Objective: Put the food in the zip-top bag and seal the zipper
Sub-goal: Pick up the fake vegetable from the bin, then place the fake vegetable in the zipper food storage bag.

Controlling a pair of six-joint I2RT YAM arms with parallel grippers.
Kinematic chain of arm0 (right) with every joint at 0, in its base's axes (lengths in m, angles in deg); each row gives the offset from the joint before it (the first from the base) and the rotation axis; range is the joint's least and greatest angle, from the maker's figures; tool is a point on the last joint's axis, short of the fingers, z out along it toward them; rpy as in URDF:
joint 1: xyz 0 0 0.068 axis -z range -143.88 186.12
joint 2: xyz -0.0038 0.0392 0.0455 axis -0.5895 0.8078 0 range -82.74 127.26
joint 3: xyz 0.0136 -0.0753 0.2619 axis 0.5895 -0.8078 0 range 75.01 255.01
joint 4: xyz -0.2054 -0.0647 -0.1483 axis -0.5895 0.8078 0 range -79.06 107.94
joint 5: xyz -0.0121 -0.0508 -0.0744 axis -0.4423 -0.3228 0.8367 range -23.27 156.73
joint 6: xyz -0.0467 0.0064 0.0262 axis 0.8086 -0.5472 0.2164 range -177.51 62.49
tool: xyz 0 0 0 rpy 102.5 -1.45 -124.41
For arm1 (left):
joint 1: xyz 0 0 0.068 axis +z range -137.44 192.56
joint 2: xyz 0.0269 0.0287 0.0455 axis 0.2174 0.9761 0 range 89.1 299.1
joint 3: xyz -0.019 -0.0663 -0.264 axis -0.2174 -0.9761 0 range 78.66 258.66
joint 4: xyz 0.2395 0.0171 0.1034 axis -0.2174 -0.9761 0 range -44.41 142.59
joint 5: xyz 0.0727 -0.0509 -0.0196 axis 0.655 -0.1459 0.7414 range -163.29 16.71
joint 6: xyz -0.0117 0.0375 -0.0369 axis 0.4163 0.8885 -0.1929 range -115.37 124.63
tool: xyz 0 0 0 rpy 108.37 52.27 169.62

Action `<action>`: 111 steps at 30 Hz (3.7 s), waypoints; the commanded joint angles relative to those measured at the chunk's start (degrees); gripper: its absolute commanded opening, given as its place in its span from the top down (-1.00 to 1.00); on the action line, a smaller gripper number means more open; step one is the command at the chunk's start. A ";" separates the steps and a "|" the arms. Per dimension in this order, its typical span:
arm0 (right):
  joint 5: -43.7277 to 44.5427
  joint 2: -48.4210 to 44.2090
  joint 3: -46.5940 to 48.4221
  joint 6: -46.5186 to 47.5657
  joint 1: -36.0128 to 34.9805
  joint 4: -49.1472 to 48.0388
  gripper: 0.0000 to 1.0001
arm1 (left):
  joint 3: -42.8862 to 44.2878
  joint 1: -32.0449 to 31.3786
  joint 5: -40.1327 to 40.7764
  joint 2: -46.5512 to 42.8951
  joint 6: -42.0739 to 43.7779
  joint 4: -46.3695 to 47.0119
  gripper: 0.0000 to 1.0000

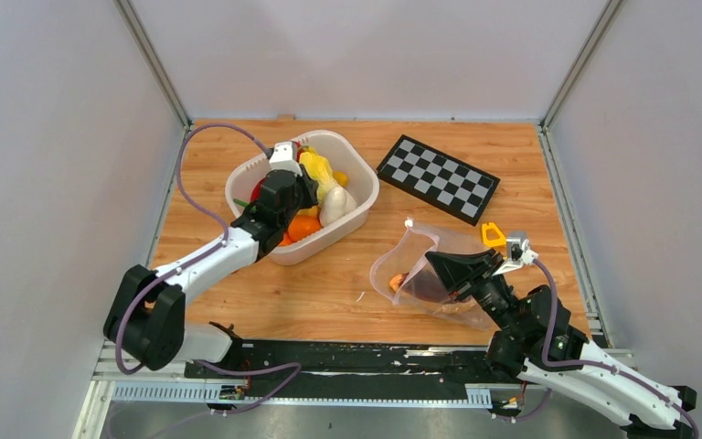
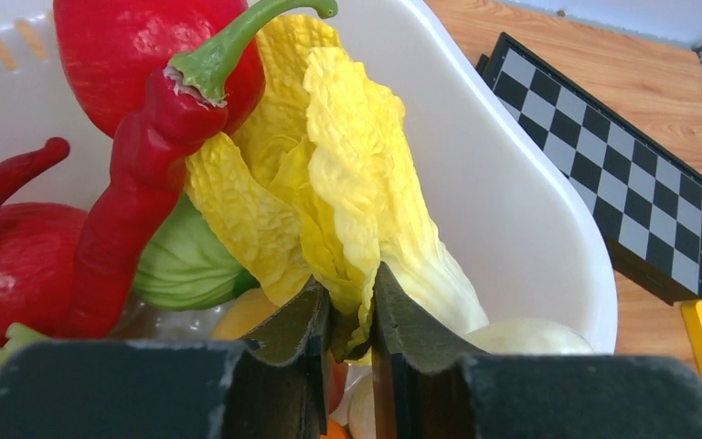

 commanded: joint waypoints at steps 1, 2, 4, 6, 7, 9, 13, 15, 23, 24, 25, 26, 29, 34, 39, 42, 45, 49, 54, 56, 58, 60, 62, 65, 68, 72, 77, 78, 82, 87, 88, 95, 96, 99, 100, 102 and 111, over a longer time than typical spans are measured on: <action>0.94 -0.91 2.05 0.36 -0.36 0.60 1.00 | -2.28 0.39 -2.23 -5.93 2.05 -1.45 0.56; 0.98 -0.92 1.94 0.26 -0.29 0.61 1.00 | -2.70 0.43 -3.00 -6.80 2.29 -1.31 0.56; 1.09 -0.91 1.83 0.23 -0.33 0.45 1.00 | -3.54 0.40 -4.33 -8.27 2.81 -0.44 0.56; 1.11 -0.77 1.55 0.24 -0.33 0.08 1.00 | -4.69 0.39 -4.70 -9.85 3.44 1.50 0.56; 1.11 -0.65 1.50 0.31 -0.32 0.00 1.00 | -5.11 0.38 -4.70 -10.36 3.96 2.49 0.56; 1.24 -0.47 1.54 0.36 -0.35 -0.01 1.00 | -5.60 0.38 -5.88 -11.04 5.48 4.27 0.58; 1.35 -0.50 1.43 0.33 -0.36 -0.02 1.00 | -5.31 0.43 -8.73 -11.46 6.38 4.77 0.60; 1.59 -0.47 1.37 0.41 -0.31 -0.05 1.00 | -5.60 0.41 -10.19 -11.71 5.32 5.89 0.60; 1.95 -0.41 1.31 0.64 -0.32 0.03 1.00 | -3.16 0.44 -13.85 -11.31 2.69 5.37 0.60; 2.02 -0.37 1.34 0.67 -0.30 0.01 1.00 | -2.75 0.40 -14.02 -11.32 2.87 5.33 0.61; 2.06 -0.39 1.36 0.75 -0.36 0.06 1.00 | -2.34 0.38 -14.30 -11.31 2.96 5.17 0.60; 2.10 -0.36 1.29 0.74 -0.31 0.08 1.00 | -1.95 0.45 -14.42 -11.24 3.02 5.05 0.61; 2.17 -0.24 1.29 0.90 -0.36 0.08 1.00 | -0.96 0.41 -14.85 -11.66 3.69 5.18 0.62; 2.17 0.28 1.43 0.88 -0.33 -0.16 1.00 | -0.09 0.41 -12.87 -13.79 5.49 6.14 0.67; 1.83 1.50 1.43 0.86 -0.35 -0.59 1.00 | -0.67 0.41 -9.51 -17.41 6.43 7.90 0.70; 1.47 2.12 1.79 0.89 -0.34 -0.56 1.00 | -1.62 0.39 -8.51 -20.24 6.40 7.88 0.70; 0.95 2.50 1.83 0.62 -0.29 -1.79 1.00 | -3.39 0.38 -8.65 -24.55 5.28 7.88 0.70; 0.62 2.88 1.73 0.07 -0.35 -2.70 1.00 | -4.98 0.38 -11.37 -29.87 2.60 6.47 0.74; -0.23 3.76 1.31 -0.74 -0.31 -4.08 1.00 | -7.81 -0.13 -15.48 -36.10 -3.10 5.40 0.77; -0.50 4.35 1.02 -1.03 -0.37 -4.75 1.00 | -9.21 -1.15 -15.51 -38.47 -4.36 4.52 0.78; -0.54 4.93 0.95 -1.23 -0.36 -5.05 1.00 | -10.69 -2.48 -14.36 -40.38 -4.37 3.82 0.78; -0.55 5.40 1.02 -1.47 -0.36 -5.15 1.00 | -12.27 -3.08 -11.99 -41.70 -3.88 3.81 0.76; -0.79 5.73 1.04 -1.63 -0.34 -5.51 1.00 | -12.90 -3.09 -10.30 -41.78 -3.40 3.58 0.75; -0.75 5.88 1.17 -1.57 -0.33 -5.25 1.00 | -11.19 -3.12 -13.28 -40.48 -2.67 3.38 0.74; -0.59 5.60 1.06 -1.59 -0.34 -5.12 1.00 | -7.78 -3.11 -18.38 -37.95 -1.65 2.36 0.70; -0.20 4.97 1.02 -1.55 -0.33 -4.58 1.00 | -2.24 -3.13 -32.10 -33.00 -1.49 0.14 0.50; -0.07 4.69 0.88 -1.41 -0.29 -4.30 1.00 | 1.73 -3.03 -27.12 -29.30 -1.43 -12.37 0.45; -0.17 4.59 0.96 -1.40 -0.34 -4.12 1.00 | 0.20 -3.00 -26.27 -29.47 -2.05 -12.15 0.47; 0.08 3.19 1.22 -1.45 -0.33 -2.56 1.00 | -4.78 -3.03 -29.81 -30.36 -4.67 -7.28 0.51; 0.98 1.55 0.63 -1.62 -0.34 -1.97 1.00 | -7.56 -3.06 -30.72 -35.59 -7.96 -1.29 0.56; 1.10 1.57 0.61 -1.58 -0.38 -2.01 1.00 | -8.04 -3.08 -30.60 -36.83 -9.11 -0.34 0.56; 0.96 3.96 0.72 -1.81 -0.28 -3.77 1.00 | -13.80 -5.19 -26.74 -44.53 -17.47 8.11 0.59; 0.87 4.35 0.82 -1.86 -0.30 -4.16 1.00 | -14.56 -6.14 -25.59 -44.93 -17.64 8.36 0.60; 0.52 5.39 0.85 -2.09 -0.36 -5.10 1.00 | -17.05 -9.70 -21.61 -45.55 -17.89 9.95 0.60; 0.38 5.78 0.90 -2.13 -0.36 -5.34 1.00 | -17.86 -10.93 -20.21 -45.66 -17.78 10.93 0.60; 0.28 6.13 1.09 -2.28 -0.36 -5.52 1.00 | -18.91 -13.12 -17.49 -45.67 -17.28 11.84 0.60; -1.23 7.48 1.08 -2.77 -0.31 -7.41 1.00 | -22.18 -19.81 -9.39 -41.66 -16.33 18.81 0.60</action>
